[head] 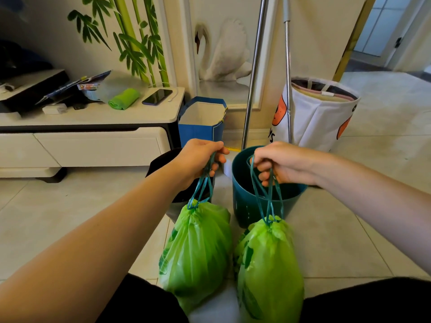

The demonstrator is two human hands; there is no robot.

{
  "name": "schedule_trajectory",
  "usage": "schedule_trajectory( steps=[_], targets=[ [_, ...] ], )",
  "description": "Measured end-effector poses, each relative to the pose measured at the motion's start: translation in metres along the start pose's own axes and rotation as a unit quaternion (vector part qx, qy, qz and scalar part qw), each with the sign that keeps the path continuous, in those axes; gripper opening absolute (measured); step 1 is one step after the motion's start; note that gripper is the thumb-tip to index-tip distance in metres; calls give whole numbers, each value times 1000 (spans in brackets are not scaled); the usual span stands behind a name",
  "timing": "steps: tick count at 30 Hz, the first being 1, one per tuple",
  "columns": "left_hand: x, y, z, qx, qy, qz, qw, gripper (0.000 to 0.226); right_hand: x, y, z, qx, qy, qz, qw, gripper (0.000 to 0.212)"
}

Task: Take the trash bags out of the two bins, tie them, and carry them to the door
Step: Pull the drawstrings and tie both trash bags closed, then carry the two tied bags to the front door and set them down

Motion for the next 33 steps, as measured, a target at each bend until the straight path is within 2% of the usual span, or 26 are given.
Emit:
schedule_trajectory(
  steps=[9, 13, 17, 21, 27, 33],
  targets=[
    [8, -8, -80, -35, -15, -13, 999, 30, -66, 8, -73, 67, 22, -39, 997, 9],
    [9, -20, -122, -105, -40, -37, 993, 30, -87, 26, -112, 106, -2, -79, 991, 13],
    [11, -19, -144, -212, -80, -62, 972, 25, -98, 24, -137, 165, -38, -38, 985, 17],
    [17, 1, -142, -298, -95, -61, 948, 27, -97, 18, -131, 230, -73, -16, 970, 18],
    [26, 42, -107, -329, -82, -69, 938, 18, -94, -5, -85, 283, -124, 1, 951, 18],
    [52, 81, -44, -406, 16, -25, 913, 19, -87, -29, -6, 307, -172, 11, 936, 20]
  ],
)
Point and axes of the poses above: each hand's wrist, its own z-axis away from the middle knuckle, its own x-axis out of the palm, y = z × x, the point moved 1 cm from there along -z, towards the middle knuckle, and after that the axes turned 15 degrees about z, right-handed, at the moved point
